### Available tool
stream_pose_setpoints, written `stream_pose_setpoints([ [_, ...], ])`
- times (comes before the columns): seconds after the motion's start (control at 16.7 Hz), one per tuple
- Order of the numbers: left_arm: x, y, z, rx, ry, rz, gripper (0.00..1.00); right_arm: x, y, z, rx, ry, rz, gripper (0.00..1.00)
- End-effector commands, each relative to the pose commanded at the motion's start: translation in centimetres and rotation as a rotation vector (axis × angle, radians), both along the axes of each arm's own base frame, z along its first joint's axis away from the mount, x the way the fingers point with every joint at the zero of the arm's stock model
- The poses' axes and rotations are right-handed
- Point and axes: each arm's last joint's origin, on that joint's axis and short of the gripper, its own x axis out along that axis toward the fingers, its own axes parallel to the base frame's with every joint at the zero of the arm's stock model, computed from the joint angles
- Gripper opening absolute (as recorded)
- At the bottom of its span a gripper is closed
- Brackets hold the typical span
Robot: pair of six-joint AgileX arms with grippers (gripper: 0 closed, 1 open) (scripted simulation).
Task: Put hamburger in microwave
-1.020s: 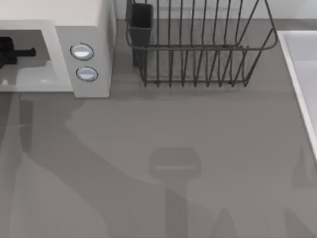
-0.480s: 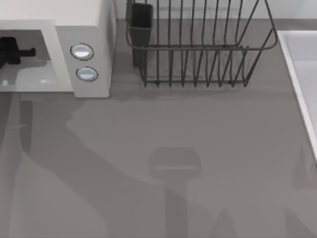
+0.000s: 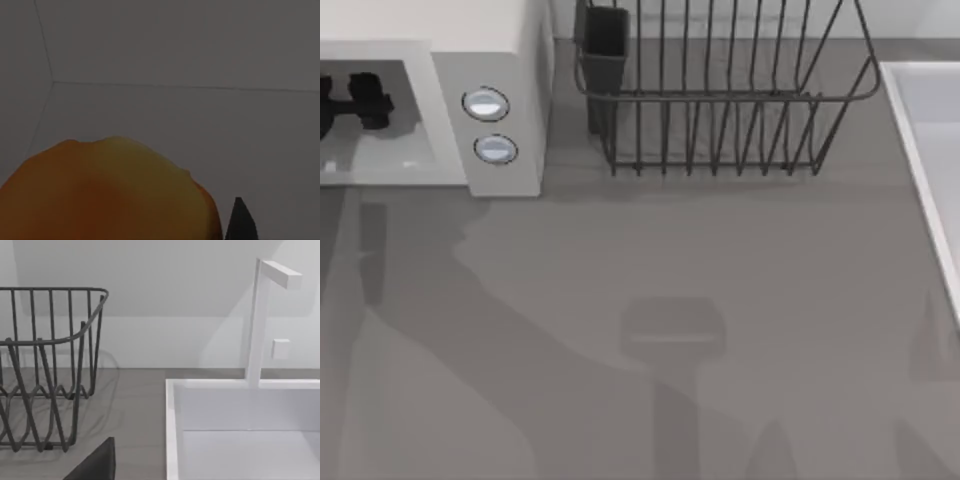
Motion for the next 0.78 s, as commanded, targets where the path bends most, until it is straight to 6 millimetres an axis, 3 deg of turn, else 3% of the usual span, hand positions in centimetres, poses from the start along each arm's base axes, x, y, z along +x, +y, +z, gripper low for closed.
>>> stream_pose_setpoints([
  [0.36, 0.0, 0.0, 0.0, 0.000, 0.000, 0.000, 1.00, 0.0, 0.0, 0.0, 0.000, 0.000, 0.000, 1.00],
  [0.42, -4.8, 0.7, 1.0, -0.028, 0.018, 0.013, 1.00, 0.0, 0.0, 0.0, 0.000, 0.000, 0.000, 1.00],
  [0.6, -5.5, 0.9, 1.3, -0.026, 0.008, 0.013, 1.00, 0.0, 0.0, 0.0, 0.000, 0.000, 0.000, 1.00],
  [0.78, -8.2, 1.4, 1.5, -0.023, -0.002, 0.009, 1.00, 0.0, 0.0, 0.0, 0.000, 0.000, 0.000, 1.00],
])
